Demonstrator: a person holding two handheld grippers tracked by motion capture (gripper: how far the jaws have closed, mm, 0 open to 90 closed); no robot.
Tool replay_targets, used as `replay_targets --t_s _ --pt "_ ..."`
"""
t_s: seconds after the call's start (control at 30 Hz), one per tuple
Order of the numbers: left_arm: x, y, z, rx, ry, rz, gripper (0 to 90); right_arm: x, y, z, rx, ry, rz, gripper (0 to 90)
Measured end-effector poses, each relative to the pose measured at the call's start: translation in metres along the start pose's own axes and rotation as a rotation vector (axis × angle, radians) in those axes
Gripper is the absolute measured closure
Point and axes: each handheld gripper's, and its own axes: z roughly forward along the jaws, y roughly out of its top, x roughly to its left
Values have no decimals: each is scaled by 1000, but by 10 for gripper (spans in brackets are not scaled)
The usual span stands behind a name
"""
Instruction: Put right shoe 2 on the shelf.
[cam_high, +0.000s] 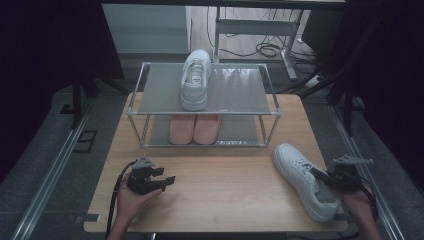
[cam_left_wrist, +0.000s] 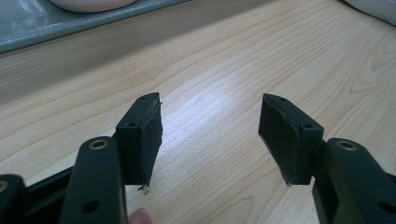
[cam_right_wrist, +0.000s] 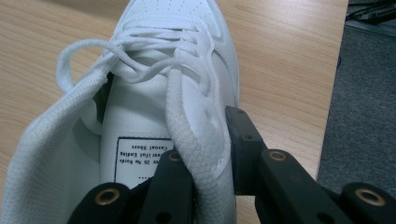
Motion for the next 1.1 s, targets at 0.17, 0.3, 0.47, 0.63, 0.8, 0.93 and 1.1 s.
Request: replay_targets --t_s 0.17,0.3,0.47,0.63,0.8,0.93,1.1 --pt "0 0 0 1 0 3 404 -2 -1 -1 -24 16 32 818" --pt "0 0 -1 -1 0 5 404 -1 -2 -3 -39 30 45 820" --pt "-1 1 -2 -4 -1 2 405 2 -1 -11 -72 47 56 821" --pt "-1 1 -2 -5 -1 2 405 6 -1 -21 -121 92 80 821" --pt "-1 1 -1 -2 -1 2 404 13 1 -29 -153 131 88 820" --pt "-1 1 -1 -2 0 2 405 22 5 -32 -174 147 80 820" --pt "-1 0 -1 0 1 1 405 34 11 -36 -203 152 54 822"
